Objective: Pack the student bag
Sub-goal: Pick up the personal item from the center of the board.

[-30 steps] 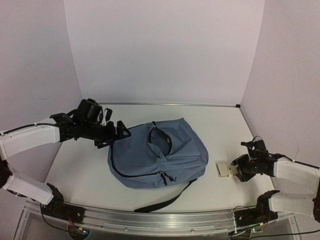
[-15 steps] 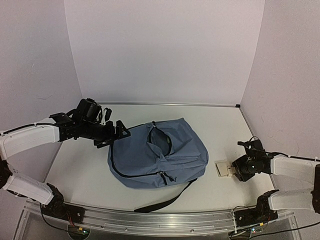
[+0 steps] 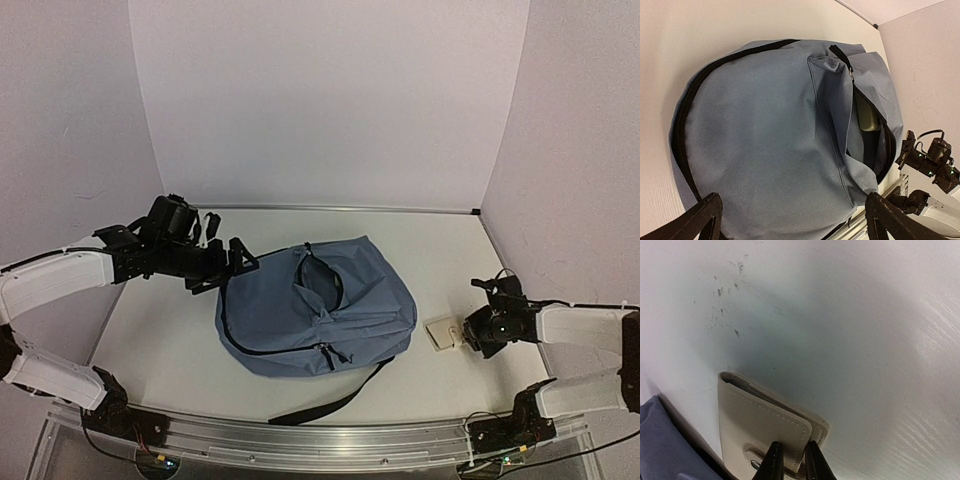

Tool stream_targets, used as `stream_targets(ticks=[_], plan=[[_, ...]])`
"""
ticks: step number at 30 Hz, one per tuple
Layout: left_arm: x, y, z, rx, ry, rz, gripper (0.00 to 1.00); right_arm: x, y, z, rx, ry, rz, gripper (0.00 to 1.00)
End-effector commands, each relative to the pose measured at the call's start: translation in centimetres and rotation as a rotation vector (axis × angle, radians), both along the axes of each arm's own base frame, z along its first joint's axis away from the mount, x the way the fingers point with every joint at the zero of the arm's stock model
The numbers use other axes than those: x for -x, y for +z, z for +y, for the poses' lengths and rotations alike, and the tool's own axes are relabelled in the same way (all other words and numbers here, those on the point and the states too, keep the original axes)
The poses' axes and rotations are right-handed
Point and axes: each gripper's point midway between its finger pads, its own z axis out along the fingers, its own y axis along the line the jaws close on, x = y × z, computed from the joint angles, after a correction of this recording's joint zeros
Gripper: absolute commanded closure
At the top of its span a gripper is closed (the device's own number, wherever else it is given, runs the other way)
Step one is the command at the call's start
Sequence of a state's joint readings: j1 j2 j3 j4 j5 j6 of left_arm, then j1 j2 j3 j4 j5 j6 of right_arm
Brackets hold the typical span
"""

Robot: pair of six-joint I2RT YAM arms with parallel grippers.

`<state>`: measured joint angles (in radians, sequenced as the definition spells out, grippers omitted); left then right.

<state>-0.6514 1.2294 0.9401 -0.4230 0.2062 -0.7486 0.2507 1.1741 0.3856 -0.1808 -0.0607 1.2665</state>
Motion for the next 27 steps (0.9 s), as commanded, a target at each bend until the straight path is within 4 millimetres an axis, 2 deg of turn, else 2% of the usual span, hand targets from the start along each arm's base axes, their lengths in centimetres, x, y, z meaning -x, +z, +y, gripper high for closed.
stream_targets(ticks=[1, 8, 15, 22, 27], plan=[[0.2, 1.2, 0.5, 0.007, 0.0, -0.034, 0.0, -2.1, 3.1, 0.4, -0.01, 0.018, -0.107, 1.0], [0.4, 2.2, 0.4, 0.007, -0.03, -0.063, 0.0, -4.1, 9.6, 1.5, -0.044, 0.084, -0.309, 1.0], [0.7, 4.9, -1.5, 0.077, -0.135, -0.116, 0.0, -5.5, 18.4, 3.5, -0.043, 0.26, -0.548, 1.0], [2.3, 9.0, -6.2, 0.204, -0.318, -0.223, 0.01, -5.5, 26.6, 7.5, -0.096, 0.534, -0.751, 1.0], [5.1, 11.9, -11.4, 0.278, -0.499, -0.308, 0.01, -3.9, 32.2, 11.0, -0.213, 0.711, -0.926, 1.0]])
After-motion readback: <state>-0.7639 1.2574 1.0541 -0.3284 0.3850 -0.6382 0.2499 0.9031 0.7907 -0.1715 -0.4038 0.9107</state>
